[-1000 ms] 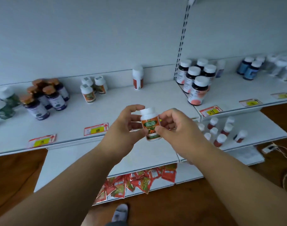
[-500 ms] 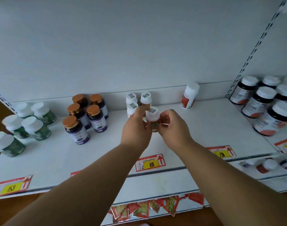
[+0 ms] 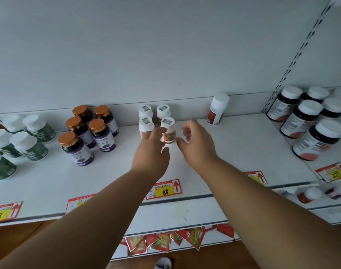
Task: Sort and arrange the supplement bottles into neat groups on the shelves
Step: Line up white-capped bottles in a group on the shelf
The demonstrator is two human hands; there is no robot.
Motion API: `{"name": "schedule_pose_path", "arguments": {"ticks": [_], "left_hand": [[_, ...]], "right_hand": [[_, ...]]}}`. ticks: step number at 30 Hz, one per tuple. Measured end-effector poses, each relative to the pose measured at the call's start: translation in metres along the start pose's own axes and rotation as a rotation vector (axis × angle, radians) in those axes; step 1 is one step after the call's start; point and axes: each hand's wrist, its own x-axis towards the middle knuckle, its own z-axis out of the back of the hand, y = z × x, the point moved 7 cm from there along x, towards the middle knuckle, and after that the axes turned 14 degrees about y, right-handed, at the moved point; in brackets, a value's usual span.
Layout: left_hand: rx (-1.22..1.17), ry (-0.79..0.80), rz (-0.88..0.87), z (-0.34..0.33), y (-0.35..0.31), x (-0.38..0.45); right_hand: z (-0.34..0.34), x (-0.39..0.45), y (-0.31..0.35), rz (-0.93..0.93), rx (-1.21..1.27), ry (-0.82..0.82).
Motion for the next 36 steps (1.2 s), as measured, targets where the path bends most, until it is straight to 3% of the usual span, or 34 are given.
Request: {"name": "schedule_pose_path", "arguments": {"ticks": [5, 10, 15, 20, 25, 30, 36], "left_hand": [[-0.039, -0.061, -0.082, -0.04, -0.053, -0.036], [-0.039, -0.072, -0.179, -0.135, -0.14, -0.072], [-0.094, -0.014, -0.188, -0.225, -0.209, -0.104], [-0.071, 0.041, -0.174, -0.285, -0.233, -0.104], [-0.053, 0.196, -0.132, -0.382, -0.206, -0.075], [-0.044, 0.341, -0.044, -0.497, -0.137, -0.026], [-0.104, 0.364, 0.099, -0.602, -0.057, 0.049]], "right_hand": [[0.059, -0.071, -0.023, 0.167, -0.069, -0.027], [0.142, -0.154, -0.098, 0.244, -0.132, -0.071], [0.207, -0.214, -0.17, 0.177, -0.16, -0.014], [0.226, -0.235, -0.233, 0.109, -0.137, 0.009], [0.197, -0.233, -0.348, -0.051, -0.069, -0.04], [0.127, -0.206, -0.48, -0.3, 0.021, 0.064], [0.046, -0.139, -0.619, -0.46, 0.168, 0.052]]}}
